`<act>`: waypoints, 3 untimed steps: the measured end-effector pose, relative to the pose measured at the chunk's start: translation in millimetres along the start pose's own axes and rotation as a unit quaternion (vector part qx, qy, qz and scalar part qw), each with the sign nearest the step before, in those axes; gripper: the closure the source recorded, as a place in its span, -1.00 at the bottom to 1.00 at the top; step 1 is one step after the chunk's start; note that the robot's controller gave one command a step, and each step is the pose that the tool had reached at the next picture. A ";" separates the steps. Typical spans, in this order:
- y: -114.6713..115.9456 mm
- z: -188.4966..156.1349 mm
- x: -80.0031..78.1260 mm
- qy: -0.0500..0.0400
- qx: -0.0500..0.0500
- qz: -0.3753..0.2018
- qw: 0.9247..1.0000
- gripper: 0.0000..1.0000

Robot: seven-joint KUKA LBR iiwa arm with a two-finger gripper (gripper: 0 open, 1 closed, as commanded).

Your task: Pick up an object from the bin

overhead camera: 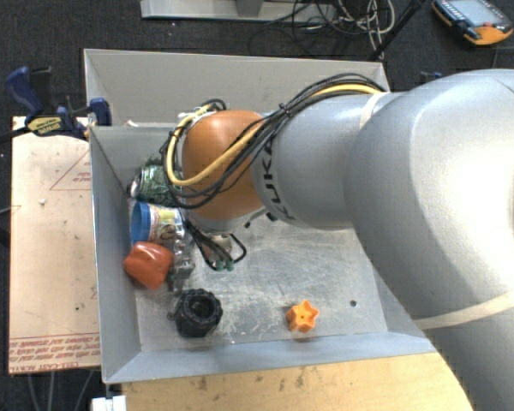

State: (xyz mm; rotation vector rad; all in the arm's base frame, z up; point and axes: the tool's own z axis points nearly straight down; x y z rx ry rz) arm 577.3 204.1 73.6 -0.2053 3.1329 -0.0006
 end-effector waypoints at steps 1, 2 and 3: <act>0.0 0.0 0.0 0.000 0.000 0.000 1.000 1.00; 3.1 -42.2 3.3 0.003 0.000 -0.003 1.000 1.00; 1.1 -103.7 7.2 0.002 -0.001 -0.017 1.000 1.00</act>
Offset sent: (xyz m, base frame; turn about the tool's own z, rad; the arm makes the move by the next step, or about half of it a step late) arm -0.0027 0.0097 0.1498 -0.0234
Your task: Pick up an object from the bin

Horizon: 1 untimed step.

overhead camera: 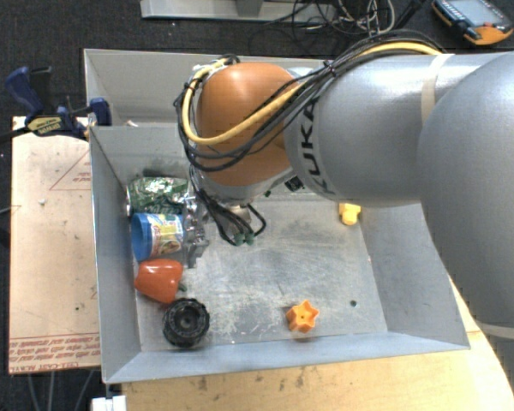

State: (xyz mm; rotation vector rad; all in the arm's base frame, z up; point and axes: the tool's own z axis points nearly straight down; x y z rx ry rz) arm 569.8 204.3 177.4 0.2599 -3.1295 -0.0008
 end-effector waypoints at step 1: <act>4.8 55.9 6.2 -0.003 -0.001 -0.016 1.000 -1.00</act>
Offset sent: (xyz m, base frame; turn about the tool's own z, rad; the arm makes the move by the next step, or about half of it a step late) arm 0.0000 0.0000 0.0000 0.0000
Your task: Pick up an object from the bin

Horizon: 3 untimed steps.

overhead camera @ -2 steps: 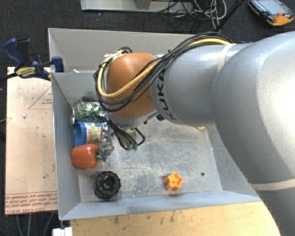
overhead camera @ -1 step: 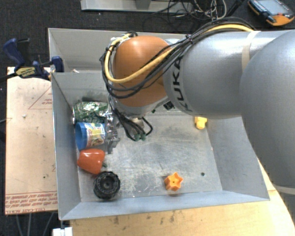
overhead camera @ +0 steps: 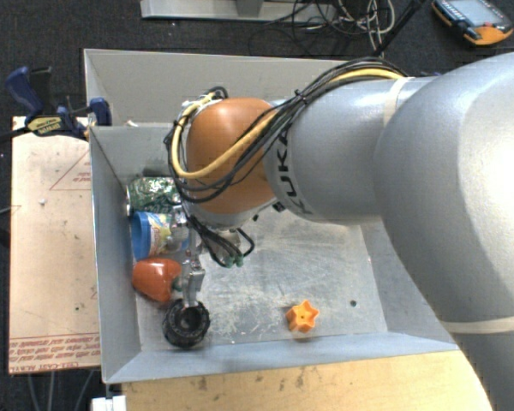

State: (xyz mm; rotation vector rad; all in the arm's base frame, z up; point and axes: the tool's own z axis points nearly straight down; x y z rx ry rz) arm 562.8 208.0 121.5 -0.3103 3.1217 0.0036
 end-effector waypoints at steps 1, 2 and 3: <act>3.8 45.2 3.2 0.002 0.000 -0.008 1.000 1.00; 3.8 45.2 3.2 0.002 -0.001 -0.008 1.000 1.00; 4.3 -110.1 8.1 -0.001 0.000 0.003 1.000 1.00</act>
Offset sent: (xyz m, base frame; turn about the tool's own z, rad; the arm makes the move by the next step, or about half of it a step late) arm 0.0000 0.0000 0.0000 0.0000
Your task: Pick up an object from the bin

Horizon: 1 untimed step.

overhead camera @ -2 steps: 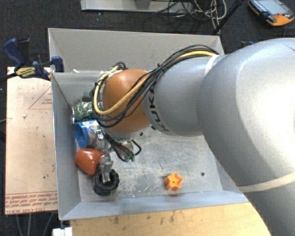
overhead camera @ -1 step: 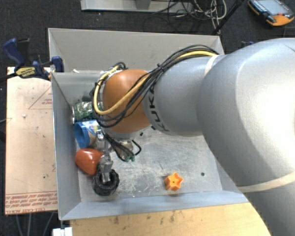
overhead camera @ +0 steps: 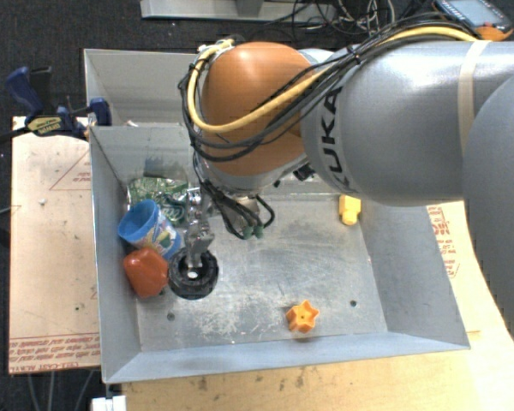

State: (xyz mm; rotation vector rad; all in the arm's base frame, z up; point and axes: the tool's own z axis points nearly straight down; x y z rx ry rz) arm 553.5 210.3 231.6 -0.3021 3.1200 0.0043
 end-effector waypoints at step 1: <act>-0.1 1.4 0.6 0.001 0.000 0.000 1.000 1.00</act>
Offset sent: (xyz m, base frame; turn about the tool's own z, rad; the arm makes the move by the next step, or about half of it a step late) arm -0.0055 0.0185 -0.0477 -0.2410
